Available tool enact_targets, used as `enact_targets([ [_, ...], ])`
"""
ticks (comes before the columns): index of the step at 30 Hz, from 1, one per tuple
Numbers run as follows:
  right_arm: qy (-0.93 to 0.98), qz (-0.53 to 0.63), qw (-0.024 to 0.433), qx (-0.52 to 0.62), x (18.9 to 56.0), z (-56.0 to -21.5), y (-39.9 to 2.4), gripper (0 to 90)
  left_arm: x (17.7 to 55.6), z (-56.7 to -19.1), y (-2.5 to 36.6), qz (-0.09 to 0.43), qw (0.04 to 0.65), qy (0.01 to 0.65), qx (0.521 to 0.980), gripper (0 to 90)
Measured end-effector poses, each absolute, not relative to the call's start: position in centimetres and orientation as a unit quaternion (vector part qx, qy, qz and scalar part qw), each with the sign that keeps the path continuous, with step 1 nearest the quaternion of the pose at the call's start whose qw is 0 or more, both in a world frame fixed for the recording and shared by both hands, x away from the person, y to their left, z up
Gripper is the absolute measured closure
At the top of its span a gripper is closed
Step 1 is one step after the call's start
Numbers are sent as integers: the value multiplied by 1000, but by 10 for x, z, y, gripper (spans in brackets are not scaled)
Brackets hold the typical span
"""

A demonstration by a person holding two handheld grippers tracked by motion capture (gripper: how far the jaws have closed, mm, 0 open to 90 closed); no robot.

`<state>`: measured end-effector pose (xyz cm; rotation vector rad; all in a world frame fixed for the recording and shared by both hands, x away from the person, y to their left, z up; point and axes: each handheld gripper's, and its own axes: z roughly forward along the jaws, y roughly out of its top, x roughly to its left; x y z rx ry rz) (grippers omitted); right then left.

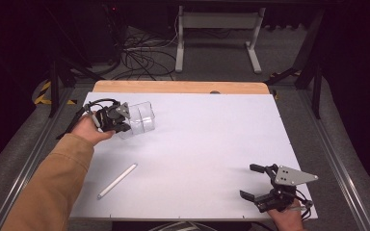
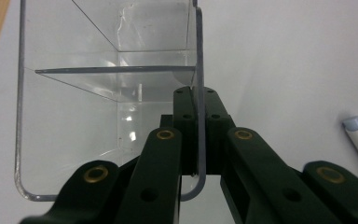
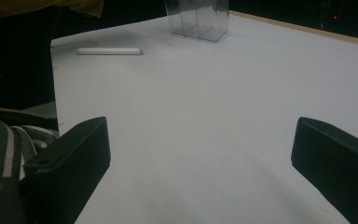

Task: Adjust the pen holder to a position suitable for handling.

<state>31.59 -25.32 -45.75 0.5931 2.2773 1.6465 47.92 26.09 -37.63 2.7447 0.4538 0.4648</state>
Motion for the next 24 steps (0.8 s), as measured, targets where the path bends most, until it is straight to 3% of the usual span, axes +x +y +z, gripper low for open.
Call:
enact_targets([
  [10, 785, 569, 137, 204, 316, -457, -254, 52, 462, -353, 237, 146, 224, 129, 955, 878],
  [24, 784, 571, 137, 203, 314, -456, -255, 52, 436, -352, 181, 89, 251, 68, 961, 877],
])
